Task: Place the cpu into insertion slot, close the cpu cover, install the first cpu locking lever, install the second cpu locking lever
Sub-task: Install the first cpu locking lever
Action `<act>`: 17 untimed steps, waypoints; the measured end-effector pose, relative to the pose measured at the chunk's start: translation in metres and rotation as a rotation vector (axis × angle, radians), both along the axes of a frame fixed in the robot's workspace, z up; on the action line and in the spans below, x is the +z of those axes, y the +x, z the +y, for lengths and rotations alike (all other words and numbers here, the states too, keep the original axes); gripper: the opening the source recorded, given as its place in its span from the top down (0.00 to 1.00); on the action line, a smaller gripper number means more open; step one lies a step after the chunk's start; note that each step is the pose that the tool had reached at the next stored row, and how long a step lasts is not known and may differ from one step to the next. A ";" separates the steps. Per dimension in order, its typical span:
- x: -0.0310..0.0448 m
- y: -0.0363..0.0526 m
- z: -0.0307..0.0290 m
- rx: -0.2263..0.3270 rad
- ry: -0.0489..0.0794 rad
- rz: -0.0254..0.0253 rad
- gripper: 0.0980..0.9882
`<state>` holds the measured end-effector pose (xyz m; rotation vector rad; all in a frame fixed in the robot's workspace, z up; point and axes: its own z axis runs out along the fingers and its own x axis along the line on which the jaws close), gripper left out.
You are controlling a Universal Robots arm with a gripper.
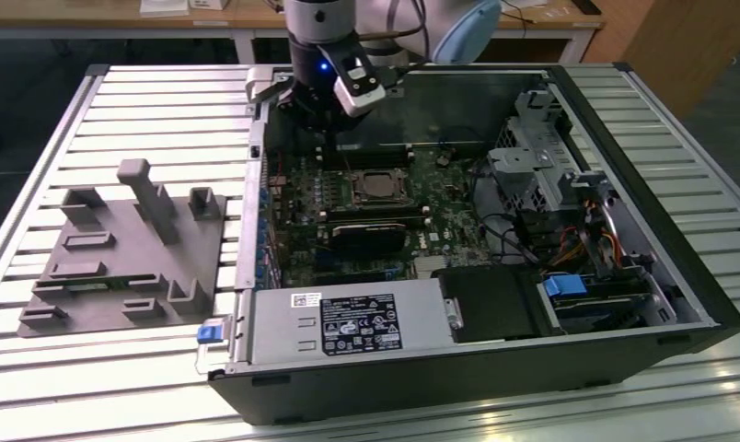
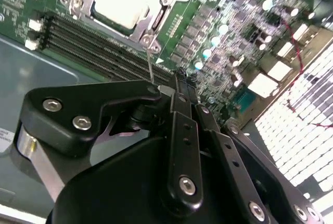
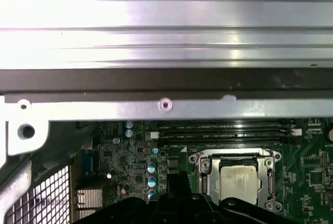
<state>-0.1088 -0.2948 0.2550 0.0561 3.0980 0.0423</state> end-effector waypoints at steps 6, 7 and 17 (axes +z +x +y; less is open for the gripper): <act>-0.0012 0.0004 0.0073 0.005 0.000 0.0000 0.99; -0.0013 0.0012 0.0075 0.006 0.000 0.0000 0.99; -0.0027 0.0342 0.0082 0.008 0.000 0.0013 0.99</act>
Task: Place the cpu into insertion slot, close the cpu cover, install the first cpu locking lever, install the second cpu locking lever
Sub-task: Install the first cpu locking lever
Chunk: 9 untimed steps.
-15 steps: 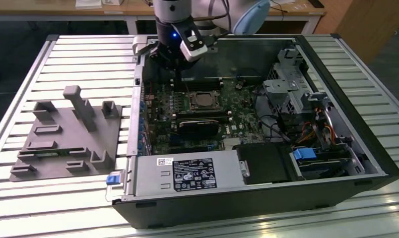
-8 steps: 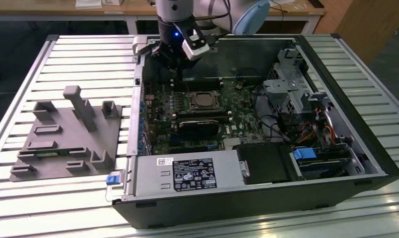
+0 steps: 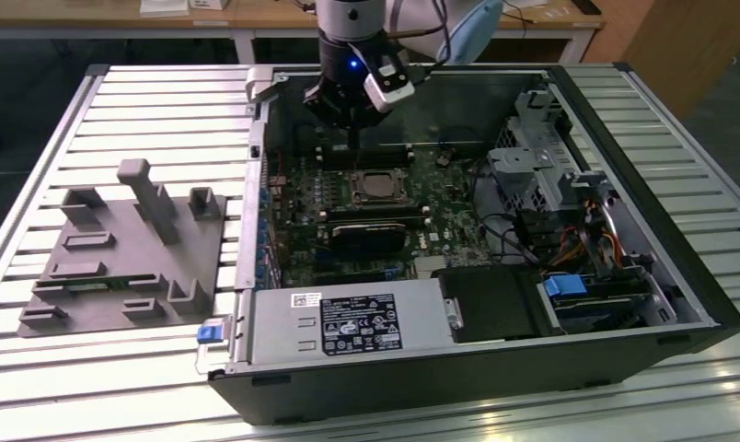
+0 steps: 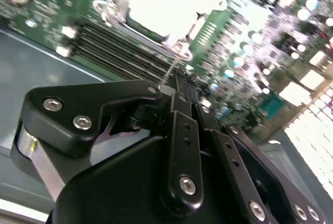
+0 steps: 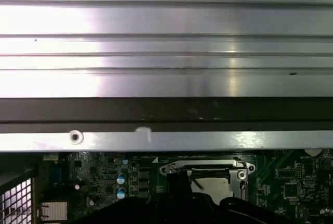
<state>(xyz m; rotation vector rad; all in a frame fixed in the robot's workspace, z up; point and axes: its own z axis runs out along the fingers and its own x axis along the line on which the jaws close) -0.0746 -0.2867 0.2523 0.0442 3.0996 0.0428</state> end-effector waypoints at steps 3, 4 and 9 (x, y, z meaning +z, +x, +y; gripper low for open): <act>-0.0003 0.0022 -0.0001 0.000 0.000 0.0001 0.99; -0.0004 0.0022 -0.0001 0.000 0.000 0.0001 0.99; -0.0012 0.0023 -0.0001 0.000 0.038 -0.0009 0.99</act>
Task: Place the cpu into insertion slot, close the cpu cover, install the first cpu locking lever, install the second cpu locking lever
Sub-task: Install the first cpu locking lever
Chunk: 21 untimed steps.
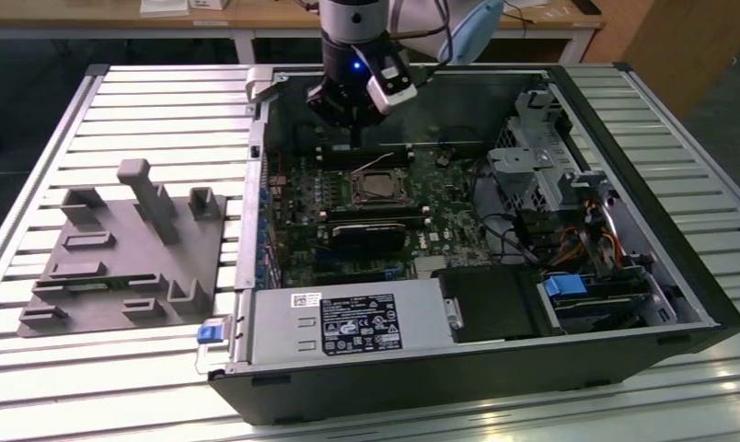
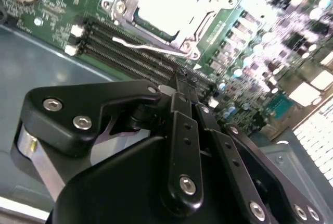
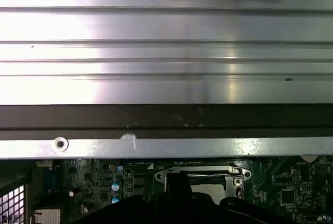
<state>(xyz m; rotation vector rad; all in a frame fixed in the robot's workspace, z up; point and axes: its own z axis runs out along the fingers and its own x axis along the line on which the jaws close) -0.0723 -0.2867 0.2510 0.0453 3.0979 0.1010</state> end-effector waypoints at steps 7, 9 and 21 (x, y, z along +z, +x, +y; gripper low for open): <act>-0.0057 0.0025 0.0000 0.001 0.007 -0.0019 0.99; -0.0093 0.0040 0.0000 0.001 0.007 -0.0020 0.99; -0.0173 0.0115 0.0000 0.001 0.007 -0.0019 0.99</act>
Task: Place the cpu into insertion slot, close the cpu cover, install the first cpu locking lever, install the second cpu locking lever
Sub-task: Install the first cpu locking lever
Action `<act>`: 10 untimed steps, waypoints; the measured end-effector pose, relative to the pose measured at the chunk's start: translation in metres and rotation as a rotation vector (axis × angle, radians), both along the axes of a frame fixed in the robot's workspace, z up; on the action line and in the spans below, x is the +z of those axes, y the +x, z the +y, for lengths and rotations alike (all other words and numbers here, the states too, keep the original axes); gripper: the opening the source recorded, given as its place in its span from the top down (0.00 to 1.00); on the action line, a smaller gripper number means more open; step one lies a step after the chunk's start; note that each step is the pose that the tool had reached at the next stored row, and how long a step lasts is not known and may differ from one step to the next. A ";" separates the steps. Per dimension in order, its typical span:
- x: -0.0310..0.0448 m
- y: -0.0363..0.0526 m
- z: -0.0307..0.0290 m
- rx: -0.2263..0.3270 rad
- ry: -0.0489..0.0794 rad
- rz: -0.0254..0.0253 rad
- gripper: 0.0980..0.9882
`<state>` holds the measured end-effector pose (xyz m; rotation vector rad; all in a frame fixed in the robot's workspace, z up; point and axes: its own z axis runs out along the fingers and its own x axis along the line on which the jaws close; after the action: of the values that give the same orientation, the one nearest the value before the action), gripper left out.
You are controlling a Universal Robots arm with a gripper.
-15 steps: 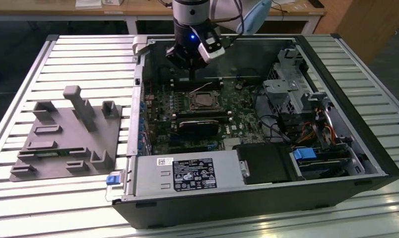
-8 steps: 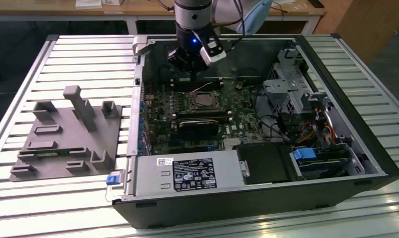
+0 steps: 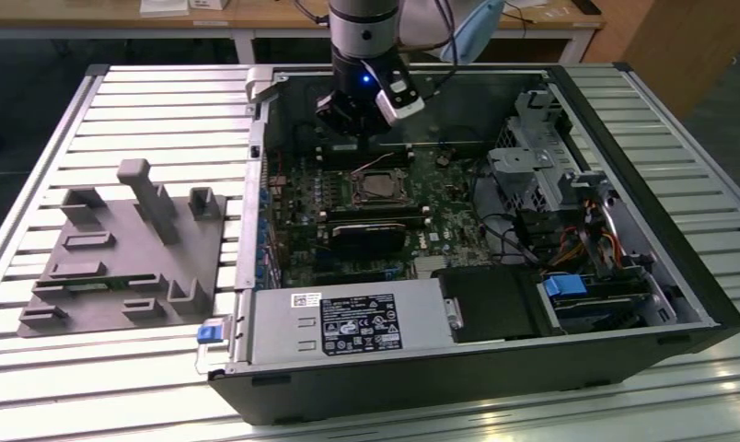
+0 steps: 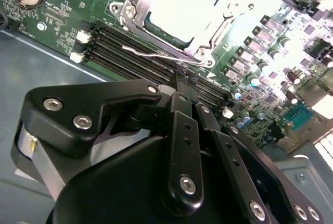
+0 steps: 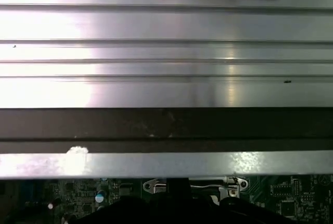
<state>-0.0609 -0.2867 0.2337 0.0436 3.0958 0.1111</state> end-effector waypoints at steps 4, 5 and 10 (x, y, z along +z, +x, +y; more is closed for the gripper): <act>-0.0021 0.0020 0.0000 0.000 0.000 0.0000 0.99; -0.0027 0.0026 0.0000 0.000 0.000 0.0000 0.99; -0.0049 0.0078 0.0000 0.007 0.000 0.0000 0.99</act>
<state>-0.0531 -0.2867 0.2287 0.0331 3.0962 0.1113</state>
